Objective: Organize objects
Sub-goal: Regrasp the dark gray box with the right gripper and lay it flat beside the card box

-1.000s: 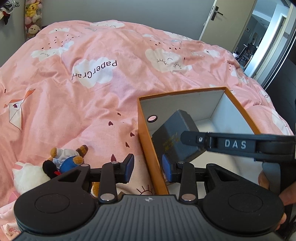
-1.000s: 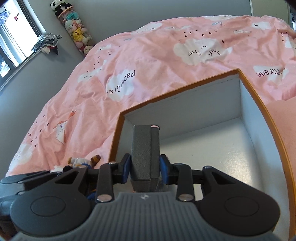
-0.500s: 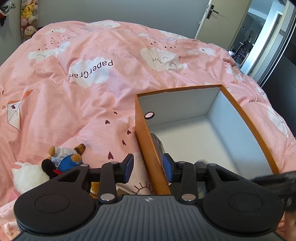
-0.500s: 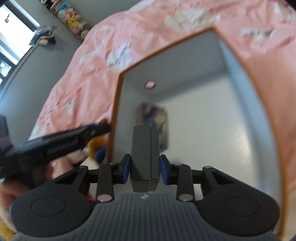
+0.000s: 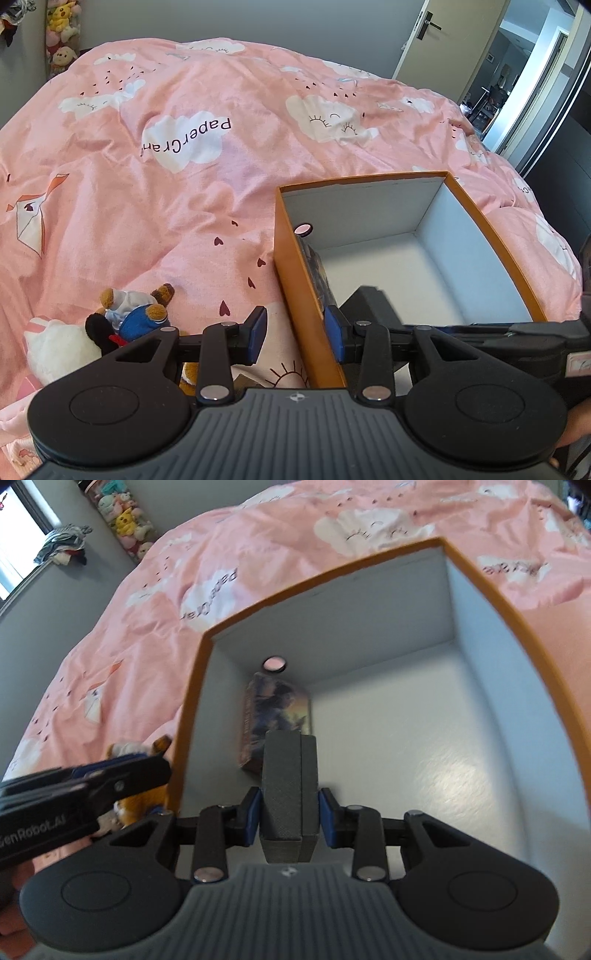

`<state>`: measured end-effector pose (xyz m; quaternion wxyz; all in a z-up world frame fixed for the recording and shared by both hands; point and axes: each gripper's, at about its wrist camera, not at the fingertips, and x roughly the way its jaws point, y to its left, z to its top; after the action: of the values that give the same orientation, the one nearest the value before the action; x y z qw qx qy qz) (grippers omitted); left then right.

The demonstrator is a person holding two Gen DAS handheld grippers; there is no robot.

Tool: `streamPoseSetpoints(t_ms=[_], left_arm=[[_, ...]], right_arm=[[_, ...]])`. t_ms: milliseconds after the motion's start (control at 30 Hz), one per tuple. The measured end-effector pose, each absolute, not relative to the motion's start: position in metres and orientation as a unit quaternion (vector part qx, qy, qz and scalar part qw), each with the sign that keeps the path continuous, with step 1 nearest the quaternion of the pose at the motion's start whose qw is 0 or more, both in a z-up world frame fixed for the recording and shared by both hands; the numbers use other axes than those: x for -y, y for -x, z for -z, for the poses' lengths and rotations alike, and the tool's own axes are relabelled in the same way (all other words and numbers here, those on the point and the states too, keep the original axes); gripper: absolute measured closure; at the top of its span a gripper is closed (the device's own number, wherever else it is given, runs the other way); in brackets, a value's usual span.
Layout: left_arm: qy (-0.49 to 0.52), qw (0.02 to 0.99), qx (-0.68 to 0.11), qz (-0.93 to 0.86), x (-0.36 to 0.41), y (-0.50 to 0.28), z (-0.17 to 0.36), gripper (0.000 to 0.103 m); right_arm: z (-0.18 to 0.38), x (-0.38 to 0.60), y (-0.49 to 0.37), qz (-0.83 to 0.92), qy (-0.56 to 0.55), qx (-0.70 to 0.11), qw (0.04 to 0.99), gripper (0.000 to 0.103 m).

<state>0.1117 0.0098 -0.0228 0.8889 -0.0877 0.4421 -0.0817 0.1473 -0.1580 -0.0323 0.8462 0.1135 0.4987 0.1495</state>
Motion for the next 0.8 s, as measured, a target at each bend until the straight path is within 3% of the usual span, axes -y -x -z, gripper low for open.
streamPoseSetpoints(t_ms=[433,567,800], left_arm=[[0.094,0.887,-0.443,0.089,-0.008,-0.128,0.028,0.061],[0.094,0.887,-0.443,0.094,-0.005,-0.137,0.031,0.061],[0.067,0.884,-0.451,0.103,0.0,-0.15,0.037,0.061]], right_arm=[[0.015,0.186,-0.197,-0.114,-0.128,-0.455,0.874,0.068],[0.029,0.188,-0.218,-0.125,-0.165,-0.483,0.851,0.067],[0.035,0.186,-0.219,-0.095,-0.095,-0.503,0.854,0.061]])
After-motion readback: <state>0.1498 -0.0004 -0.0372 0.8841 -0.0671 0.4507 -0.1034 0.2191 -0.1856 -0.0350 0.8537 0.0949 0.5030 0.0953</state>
